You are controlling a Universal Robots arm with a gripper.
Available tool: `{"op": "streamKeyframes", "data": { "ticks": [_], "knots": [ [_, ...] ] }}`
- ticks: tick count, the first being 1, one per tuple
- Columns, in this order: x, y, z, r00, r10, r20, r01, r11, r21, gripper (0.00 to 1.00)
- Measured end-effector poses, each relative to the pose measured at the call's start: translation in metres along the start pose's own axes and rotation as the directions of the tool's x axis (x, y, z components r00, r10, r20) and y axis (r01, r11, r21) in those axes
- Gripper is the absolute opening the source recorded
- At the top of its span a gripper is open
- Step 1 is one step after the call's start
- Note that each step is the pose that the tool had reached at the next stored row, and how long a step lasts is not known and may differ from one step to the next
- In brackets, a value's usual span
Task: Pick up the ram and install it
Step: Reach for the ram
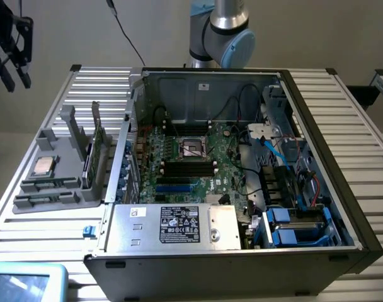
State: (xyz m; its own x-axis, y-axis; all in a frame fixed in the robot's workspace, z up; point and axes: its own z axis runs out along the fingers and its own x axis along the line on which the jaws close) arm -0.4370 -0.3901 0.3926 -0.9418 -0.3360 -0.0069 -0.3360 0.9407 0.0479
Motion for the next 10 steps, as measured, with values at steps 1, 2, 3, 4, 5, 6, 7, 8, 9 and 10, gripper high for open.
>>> {"op": "streamKeyframes", "data": {
  "ticks": [1, 2, 3, 4, 5, 6, 7, 8, 9, 10],
  "knots": [
    [0.0, 0.0, 0.0, 0.9998, -0.019, -0.0009, 0.019, 0.9998, -0.0001, 0.35],
    [0.0, 0.0, 0.0, 0.9993, -0.037, -0.0018, 0.037, 0.9993, -0.0003, 0.35],
    [0.0, 0.0, 0.0, 0.9985, -0.055, -0.0026, 0.055, 0.9985, -0.0004, 0.35],
    [0.0, 0.0, 0.0, 0.9973, -0.073, -0.0035, 0.073, 0.9973, -0.0006, 0.35],
    [0.0, 0.0, 0.0, 0.9958, -0.091, -0.0043, 0.091, 0.9958, -0.0008, 0.35],
    [0.0, 0.0, 0.0, 0.994, -0.11, -0.0052, 0.11, 0.994, -0.001, 0.35],
    [0.0, 0.0, 0.0, 0.9918, -0.128, -0.006, 0.128, 0.9918, -0.0013, 0.35],
    [0.0, 0.0, 0.0, 0.9894, -0.145, -0.0068, 0.145, 0.9894, -0.0015, 0.35],
    [0.0, 0.0, 0.0, 0.9864, -0.164, -0.0077, 0.164, 0.9864, -0.0018, 0.35],
    [0.0, 0.0, 0.0, 0.9834, -0.181, -0.0086, 0.181, 0.9834, -0.0021, 0.35]
  ]
}}
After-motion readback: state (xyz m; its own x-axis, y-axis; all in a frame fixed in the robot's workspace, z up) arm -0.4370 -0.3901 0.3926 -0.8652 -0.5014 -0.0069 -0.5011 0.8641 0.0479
